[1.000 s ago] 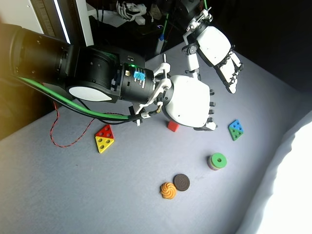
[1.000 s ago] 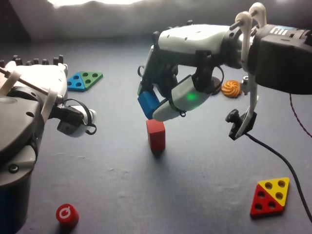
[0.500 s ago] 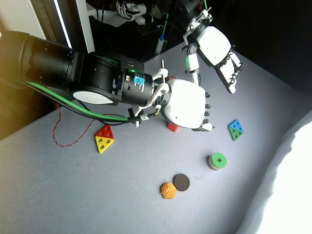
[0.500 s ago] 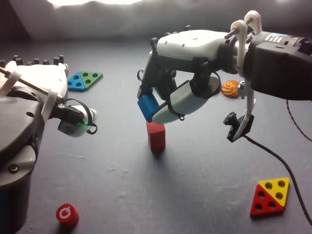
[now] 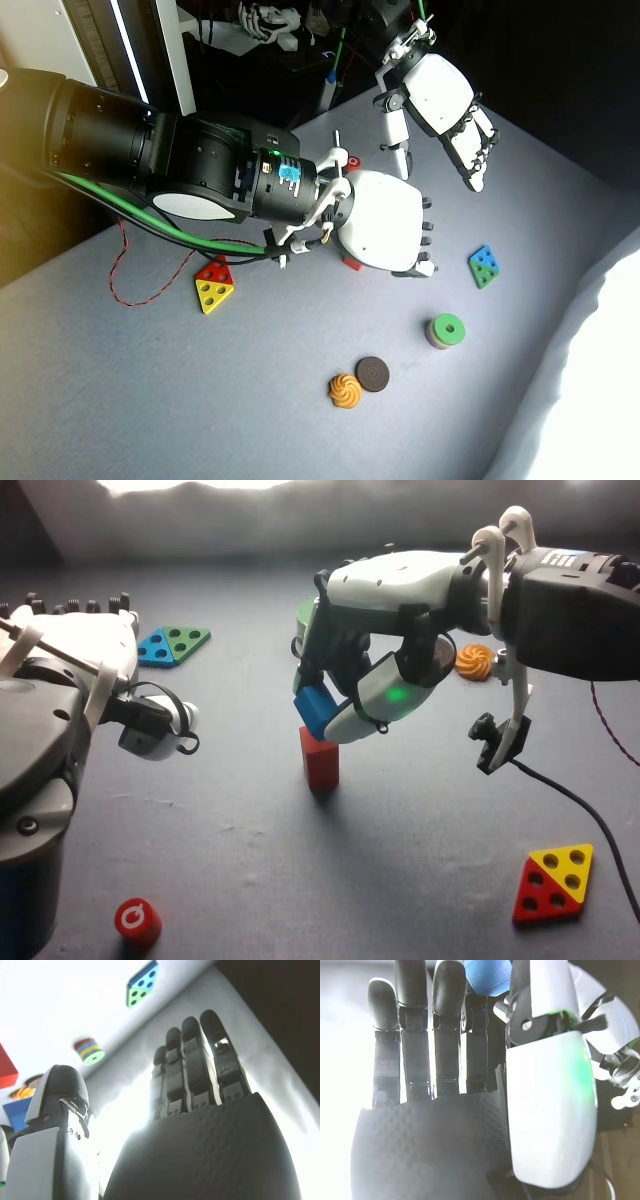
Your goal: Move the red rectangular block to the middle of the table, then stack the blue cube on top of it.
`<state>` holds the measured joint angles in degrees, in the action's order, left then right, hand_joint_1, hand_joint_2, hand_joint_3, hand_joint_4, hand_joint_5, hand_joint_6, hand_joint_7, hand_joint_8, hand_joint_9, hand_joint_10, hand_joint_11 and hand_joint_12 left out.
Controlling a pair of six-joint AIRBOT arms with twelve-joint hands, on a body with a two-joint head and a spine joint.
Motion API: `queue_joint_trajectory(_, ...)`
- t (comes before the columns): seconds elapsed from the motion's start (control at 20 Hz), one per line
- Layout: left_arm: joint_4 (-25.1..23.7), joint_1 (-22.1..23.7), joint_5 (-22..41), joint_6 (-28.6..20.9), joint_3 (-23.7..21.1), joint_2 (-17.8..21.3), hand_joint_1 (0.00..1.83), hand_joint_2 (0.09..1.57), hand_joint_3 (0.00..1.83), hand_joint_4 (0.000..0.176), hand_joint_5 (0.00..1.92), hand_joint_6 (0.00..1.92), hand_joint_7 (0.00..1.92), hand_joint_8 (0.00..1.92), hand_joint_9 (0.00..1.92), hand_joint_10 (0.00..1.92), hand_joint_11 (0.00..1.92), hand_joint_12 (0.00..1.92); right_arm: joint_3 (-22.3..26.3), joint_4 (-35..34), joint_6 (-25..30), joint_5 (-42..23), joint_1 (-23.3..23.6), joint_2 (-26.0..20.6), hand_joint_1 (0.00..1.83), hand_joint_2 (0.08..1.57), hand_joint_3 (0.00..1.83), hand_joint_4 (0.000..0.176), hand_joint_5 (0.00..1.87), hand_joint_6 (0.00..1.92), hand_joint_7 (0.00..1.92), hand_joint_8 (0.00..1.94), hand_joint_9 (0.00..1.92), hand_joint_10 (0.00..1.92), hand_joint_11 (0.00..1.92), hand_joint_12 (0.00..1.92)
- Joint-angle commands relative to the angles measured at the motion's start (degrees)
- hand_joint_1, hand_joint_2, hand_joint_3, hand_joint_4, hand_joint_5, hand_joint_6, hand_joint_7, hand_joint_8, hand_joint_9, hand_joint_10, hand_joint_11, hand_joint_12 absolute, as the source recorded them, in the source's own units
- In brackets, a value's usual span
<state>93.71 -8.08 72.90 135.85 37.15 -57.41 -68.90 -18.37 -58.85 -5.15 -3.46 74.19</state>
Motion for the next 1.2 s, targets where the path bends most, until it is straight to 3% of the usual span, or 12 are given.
queue_joint_trajectory(0.0,-4.93,0.4,3.04,0.19,0.15,0.39,0.39,1.27,0.0,0.0,0.12,0.0,0.26,0.0,0.25,0.0,0.0,0.8,-0.06,0.43,0.13,-4.61,1.05,-0.39,1.28,1.04,0.0,0.0,1.5,0.0,1.0,1.1,0.96,0.94,0.41,1.5)
queue_joint_trajectory(0.1,-4.92,0.42,3.09,0.19,0.16,0.39,0.45,1.24,0.0,0.0,0.16,0.01,0.29,0.01,0.28,0.01,0.0,0.84,-0.14,0.56,0.14,-4.05,1.15,-0.22,1.28,1.04,0.0,0.0,1.51,0.01,1.01,1.06,0.96,0.93,0.42,1.5)
queue_joint_trajectory(0.6,-4.79,0.47,3.37,0.17,0.23,0.4,0.42,1.26,0.0,0.0,0.16,0.01,0.3,0.0,0.3,0.01,0.0,0.91,-0.48,0.58,0.15,-4.27,1.0,0.29,1.28,1.05,0.0,0.0,1.5,0.0,1.02,1.08,0.97,0.89,0.38,1.52)
queue_joint_trajectory(0.85,-4.75,0.69,3.43,0.17,0.32,0.4,0.4,1.27,0.0,0.0,0.14,0.0,0.28,0.0,0.28,0.0,0.0,0.86,-0.56,0.6,0.14,-4.65,0.53,0.32,1.28,1.06,0.0,0.0,1.49,0.0,1.03,1.07,0.99,0.87,0.43,1.49)
queue_joint_trajectory(1.05,-4.74,0.77,3.43,0.17,0.33,0.4,0.38,1.28,0.0,0.0,0.14,0.0,0.28,0.0,0.28,0.0,0.0,0.85,-1.05,0.63,0.14,-4.86,-0.13,0.7,1.29,1.11,0.0,0.0,1.49,0.0,1.02,1.11,0.98,0.89,0.35,1.55)
queue_joint_trajectory(1.15,-4.66,0.8,3.43,0.17,0.34,0.4,0.36,1.28,0.0,0.0,0.14,0.01,0.29,0.01,0.28,0.01,0.0,0.87,-1.07,0.64,0.14,-4.89,-0.23,0.76,1.22,0.99,0.0,0.0,1.5,0.04,1.31,0.68,1.01,0.84,0.4,1.5)
